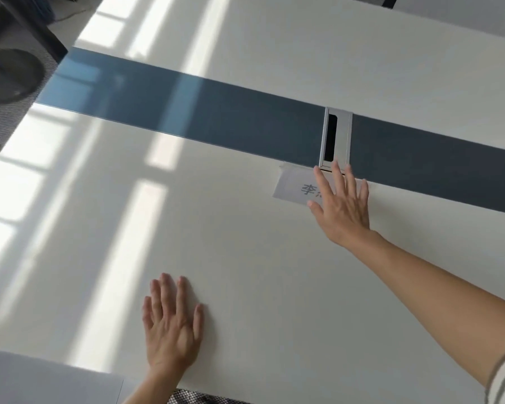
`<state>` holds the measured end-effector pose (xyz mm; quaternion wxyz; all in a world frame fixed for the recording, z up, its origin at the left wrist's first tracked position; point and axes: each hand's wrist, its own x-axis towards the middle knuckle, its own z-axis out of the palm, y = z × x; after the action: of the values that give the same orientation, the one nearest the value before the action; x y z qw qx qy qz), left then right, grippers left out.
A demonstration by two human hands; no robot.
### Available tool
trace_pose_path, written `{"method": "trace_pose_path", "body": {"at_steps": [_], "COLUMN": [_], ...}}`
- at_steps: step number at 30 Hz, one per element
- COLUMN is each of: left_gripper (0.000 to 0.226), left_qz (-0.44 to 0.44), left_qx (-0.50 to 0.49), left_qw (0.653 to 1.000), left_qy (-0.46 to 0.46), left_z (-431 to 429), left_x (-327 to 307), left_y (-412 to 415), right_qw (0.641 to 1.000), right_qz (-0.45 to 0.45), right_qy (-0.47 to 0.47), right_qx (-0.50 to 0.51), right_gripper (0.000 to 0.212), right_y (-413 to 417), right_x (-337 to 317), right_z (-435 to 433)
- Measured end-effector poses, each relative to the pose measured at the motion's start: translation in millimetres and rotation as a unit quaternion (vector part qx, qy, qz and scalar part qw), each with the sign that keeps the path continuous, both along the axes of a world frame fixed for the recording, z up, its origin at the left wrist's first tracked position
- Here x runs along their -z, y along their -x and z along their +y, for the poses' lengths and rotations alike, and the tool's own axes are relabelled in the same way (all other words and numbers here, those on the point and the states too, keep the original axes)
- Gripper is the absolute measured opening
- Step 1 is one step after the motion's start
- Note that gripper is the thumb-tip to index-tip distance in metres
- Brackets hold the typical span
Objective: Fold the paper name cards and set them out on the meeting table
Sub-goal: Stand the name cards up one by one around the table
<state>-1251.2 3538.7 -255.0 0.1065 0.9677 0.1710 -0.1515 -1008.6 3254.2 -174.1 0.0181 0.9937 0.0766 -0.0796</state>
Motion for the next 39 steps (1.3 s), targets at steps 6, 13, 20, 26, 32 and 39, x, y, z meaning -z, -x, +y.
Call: {"method": "trace_pose_path", "body": {"at_steps": [6, 13, 20, 26, 32, 39], "left_gripper": [0.076, 0.075, 0.074, 0.071, 0.064, 0.033], "left_qz": [0.004, -0.001, -0.022, -0.020, 0.000, 0.082], "left_qx": [-0.005, 0.000, 0.005, 0.012, 0.040, 0.055], "left_qw": [1.000, 1.000, 1.000, 1.000, 0.999, 0.977], "left_qy": [0.002, 0.000, 0.001, -0.004, 0.022, 0.188], "left_z": [-1.7, -1.4, -1.0, -0.1, 10.0, 29.7], "left_x": [-1.9, -1.1, 1.0, 1.8, -15.9, -92.0], "left_y": [-2.0, -1.7, -0.2, 0.2, -3.4, 7.0], "right_qw": [1.000, 0.999, 0.998, 0.998, 0.993, 0.956], "right_qz": [-0.002, -0.012, -0.003, 0.024, -0.036, -0.023], "right_qy": [0.024, 0.041, 0.067, 0.058, -0.116, -0.283], "right_qx": [0.004, 0.006, 0.014, 0.006, 0.001, 0.075], "right_gripper": [0.070, 0.073, 0.080, 0.083, 0.045, 0.016], "right_y": [-15.0, -27.5, -20.9, -18.8, 11.9, 151.2], "right_x": [2.8, 1.1, 3.6, -6.3, -37.8, -69.7], "right_z": [-1.0, 0.0, 7.6, 4.9, 0.1, -19.3]}}
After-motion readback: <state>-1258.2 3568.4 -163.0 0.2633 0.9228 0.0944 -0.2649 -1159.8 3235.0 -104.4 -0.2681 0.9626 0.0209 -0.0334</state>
